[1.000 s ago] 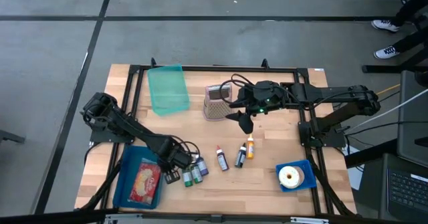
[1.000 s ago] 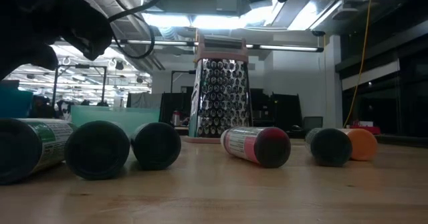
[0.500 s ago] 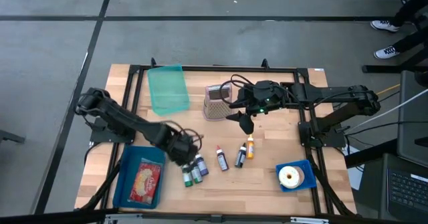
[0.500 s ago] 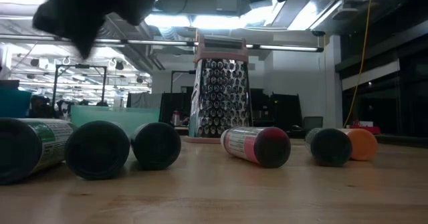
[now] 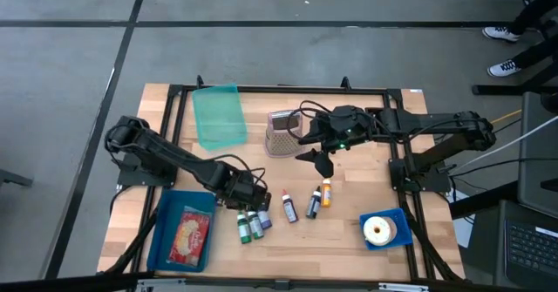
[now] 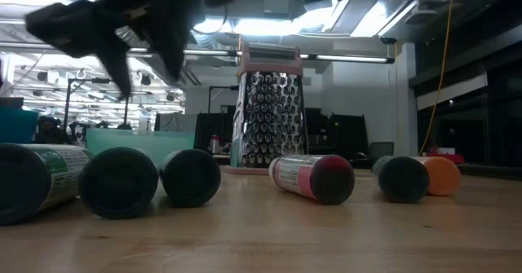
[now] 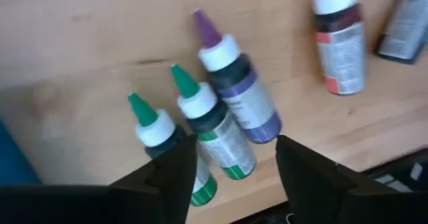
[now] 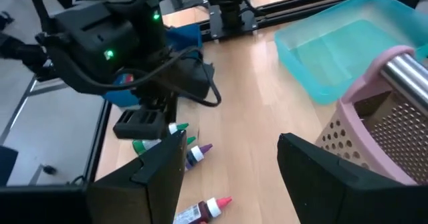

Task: Pick & Place Food Item
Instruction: Put the left green food coloring into the green bin

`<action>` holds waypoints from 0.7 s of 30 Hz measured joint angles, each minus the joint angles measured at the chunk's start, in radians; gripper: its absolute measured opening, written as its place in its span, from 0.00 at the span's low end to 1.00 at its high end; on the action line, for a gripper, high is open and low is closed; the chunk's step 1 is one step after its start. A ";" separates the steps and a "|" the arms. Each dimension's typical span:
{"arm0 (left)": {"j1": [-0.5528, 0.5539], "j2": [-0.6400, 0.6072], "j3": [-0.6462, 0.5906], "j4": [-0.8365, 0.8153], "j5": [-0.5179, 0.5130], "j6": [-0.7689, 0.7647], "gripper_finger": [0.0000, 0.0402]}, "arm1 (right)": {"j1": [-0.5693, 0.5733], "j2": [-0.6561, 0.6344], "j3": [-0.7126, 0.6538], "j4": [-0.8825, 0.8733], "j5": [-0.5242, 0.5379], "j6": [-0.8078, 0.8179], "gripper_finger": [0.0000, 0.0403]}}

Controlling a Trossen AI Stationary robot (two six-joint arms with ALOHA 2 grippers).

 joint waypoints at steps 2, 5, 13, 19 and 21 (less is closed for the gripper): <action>-0.008 -0.001 0.000 -0.022 -0.001 -0.051 0.53 | 0.000 0.000 0.000 0.000 -0.020 -0.014 0.58; -0.016 -0.002 0.001 -0.055 -0.002 -0.124 0.55 | 0.000 0.000 0.000 0.000 -0.036 -0.041 0.57; -0.023 0.037 0.001 -0.075 0.033 -0.200 0.53 | 0.000 0.000 0.000 -0.008 -0.045 -0.088 0.57; -0.017 0.107 0.001 -0.038 0.102 -0.199 0.51 | 0.000 0.000 0.000 -0.034 -0.046 -0.090 0.57; -0.016 0.122 0.001 -0.031 0.119 -0.201 0.51 | 0.000 0.000 0.000 -0.040 -0.046 -0.091 0.57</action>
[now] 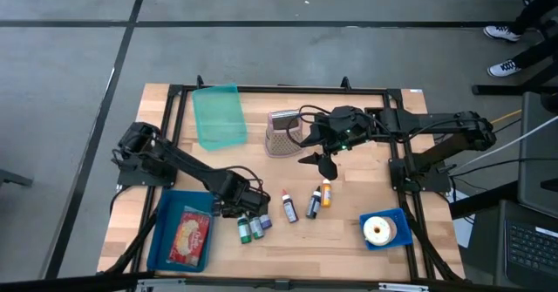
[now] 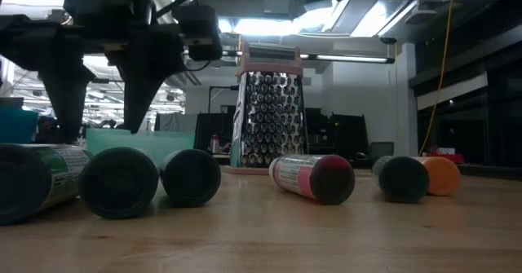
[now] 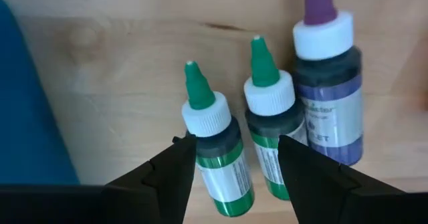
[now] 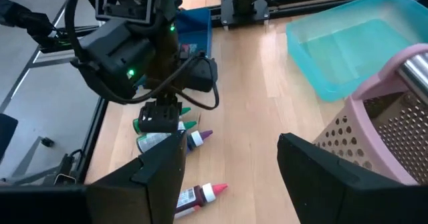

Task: Pick & Place Food Item
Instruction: Put the left green food coloring into the green bin

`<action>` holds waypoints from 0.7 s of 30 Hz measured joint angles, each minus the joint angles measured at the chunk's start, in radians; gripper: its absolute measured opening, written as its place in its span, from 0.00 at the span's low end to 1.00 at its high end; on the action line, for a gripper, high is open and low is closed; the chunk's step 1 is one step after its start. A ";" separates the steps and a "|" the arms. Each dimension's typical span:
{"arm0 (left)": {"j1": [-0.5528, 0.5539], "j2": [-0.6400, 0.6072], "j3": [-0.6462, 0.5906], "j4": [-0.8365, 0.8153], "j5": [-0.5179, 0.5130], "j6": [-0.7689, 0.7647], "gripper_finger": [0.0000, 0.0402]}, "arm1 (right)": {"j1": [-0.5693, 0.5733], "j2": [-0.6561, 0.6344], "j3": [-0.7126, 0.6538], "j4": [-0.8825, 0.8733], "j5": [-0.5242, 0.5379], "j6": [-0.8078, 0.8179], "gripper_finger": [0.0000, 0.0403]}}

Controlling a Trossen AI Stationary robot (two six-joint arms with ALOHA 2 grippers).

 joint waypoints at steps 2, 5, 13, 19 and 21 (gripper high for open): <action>0.002 0.008 0.000 0.002 0.002 -0.003 0.51 | 0.000 0.000 0.000 -0.007 0.000 0.000 0.57; 0.002 0.012 0.000 0.003 0.000 -0.006 0.51 | 0.000 0.000 0.000 -0.009 0.000 0.000 0.57; 0.002 0.048 -0.001 -0.034 0.034 -0.007 0.51 | 0.000 0.000 0.000 -0.013 0.000 -0.002 0.57; 0.002 0.085 -0.001 -0.012 0.056 -0.005 0.51 | 0.000 0.000 0.000 -0.020 -0.017 -0.002 0.57; 0.006 0.093 -0.001 -0.003 0.053 -0.006 0.51 | 0.000 0.000 0.000 -0.021 -0.018 -0.002 0.57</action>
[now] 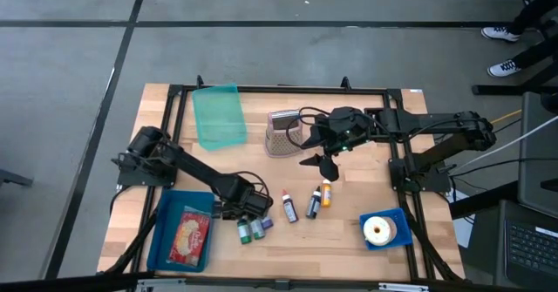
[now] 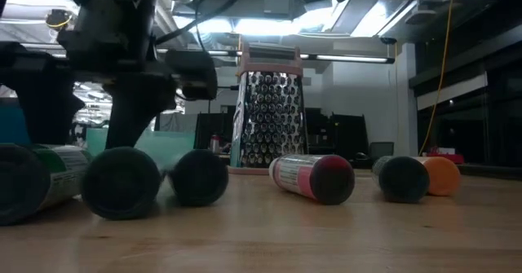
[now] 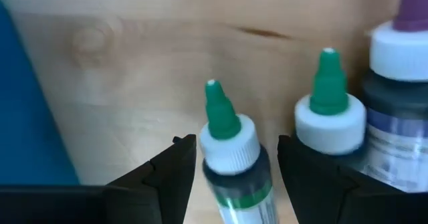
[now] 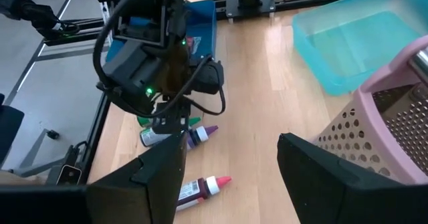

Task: Pick & Place Food Item
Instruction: Put the left green food coloring into the green bin

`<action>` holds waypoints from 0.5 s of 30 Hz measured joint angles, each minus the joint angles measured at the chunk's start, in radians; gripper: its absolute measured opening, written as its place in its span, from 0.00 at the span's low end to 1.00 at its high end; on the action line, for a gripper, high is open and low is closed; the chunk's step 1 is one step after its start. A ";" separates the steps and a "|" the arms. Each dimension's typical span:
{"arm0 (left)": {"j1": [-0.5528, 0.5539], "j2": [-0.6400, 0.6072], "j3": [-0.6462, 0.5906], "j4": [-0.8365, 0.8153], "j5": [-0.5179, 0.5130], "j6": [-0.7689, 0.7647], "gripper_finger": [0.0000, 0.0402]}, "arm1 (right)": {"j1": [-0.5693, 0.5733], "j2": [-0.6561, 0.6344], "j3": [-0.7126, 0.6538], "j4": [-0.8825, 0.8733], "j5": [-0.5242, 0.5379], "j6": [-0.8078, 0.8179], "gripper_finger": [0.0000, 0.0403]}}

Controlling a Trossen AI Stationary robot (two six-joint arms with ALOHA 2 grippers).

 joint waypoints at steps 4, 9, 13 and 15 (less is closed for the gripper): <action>0.000 0.023 0.000 -0.003 0.000 0.000 0.51 | 0.000 0.000 0.000 -0.005 0.000 -0.006 0.57; 0.000 0.040 0.001 0.044 0.000 0.000 0.41 | 0.000 0.000 0.000 -0.016 0.001 -0.017 0.57; 0.005 0.041 0.001 0.047 0.003 0.010 0.28 | -0.001 0.000 0.000 -0.022 0.002 -0.022 0.57; 0.007 0.040 0.001 0.047 0.001 0.027 0.28 | -0.003 0.000 0.000 -0.022 0.004 -0.025 0.57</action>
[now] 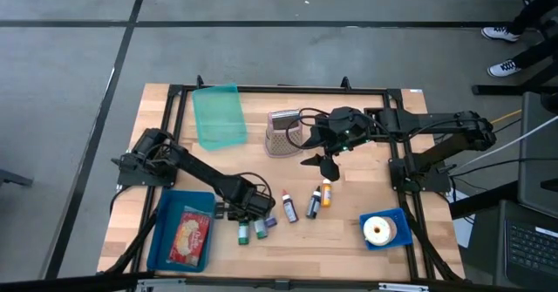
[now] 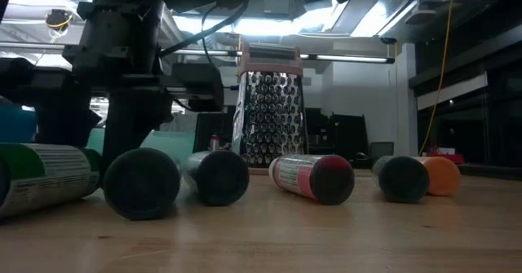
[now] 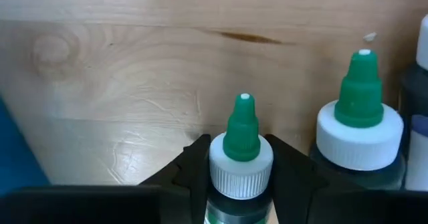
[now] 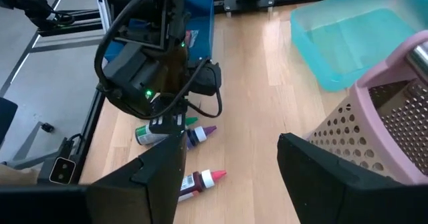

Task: Pick & Place Food Item
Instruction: Put the left green food coloring into the green bin

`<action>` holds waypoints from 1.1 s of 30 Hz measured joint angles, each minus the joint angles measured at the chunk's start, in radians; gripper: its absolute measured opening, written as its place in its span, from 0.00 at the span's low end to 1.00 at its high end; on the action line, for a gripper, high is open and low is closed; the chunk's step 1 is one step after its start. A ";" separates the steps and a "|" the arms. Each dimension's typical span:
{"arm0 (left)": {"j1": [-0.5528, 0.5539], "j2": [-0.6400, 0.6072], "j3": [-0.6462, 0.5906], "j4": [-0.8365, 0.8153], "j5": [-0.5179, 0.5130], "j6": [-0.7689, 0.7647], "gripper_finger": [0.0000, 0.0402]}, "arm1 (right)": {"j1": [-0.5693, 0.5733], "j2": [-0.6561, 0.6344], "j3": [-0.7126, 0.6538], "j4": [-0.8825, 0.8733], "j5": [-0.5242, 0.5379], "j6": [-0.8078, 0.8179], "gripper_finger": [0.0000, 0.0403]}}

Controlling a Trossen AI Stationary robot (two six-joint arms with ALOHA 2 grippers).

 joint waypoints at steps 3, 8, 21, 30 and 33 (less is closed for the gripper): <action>0.006 -0.006 0.000 -0.001 -0.026 0.028 0.28 | -0.002 0.000 0.000 0.000 0.000 -0.001 0.57; 0.033 -0.068 -0.001 -0.014 -0.143 0.065 0.28 | -0.011 0.000 0.000 0.000 0.000 -0.004 0.57; 0.192 -0.435 -0.001 -0.292 -0.501 0.545 0.28 | -0.047 0.000 0.000 0.020 0.000 0.004 0.58; 0.453 -0.638 0.000 -0.473 -0.520 1.170 0.28 | -0.089 0.000 0.000 0.039 0.028 0.080 0.58; 0.568 -0.665 0.000 -0.524 -0.497 1.362 0.28 | -0.102 0.000 0.000 0.039 0.068 0.113 0.58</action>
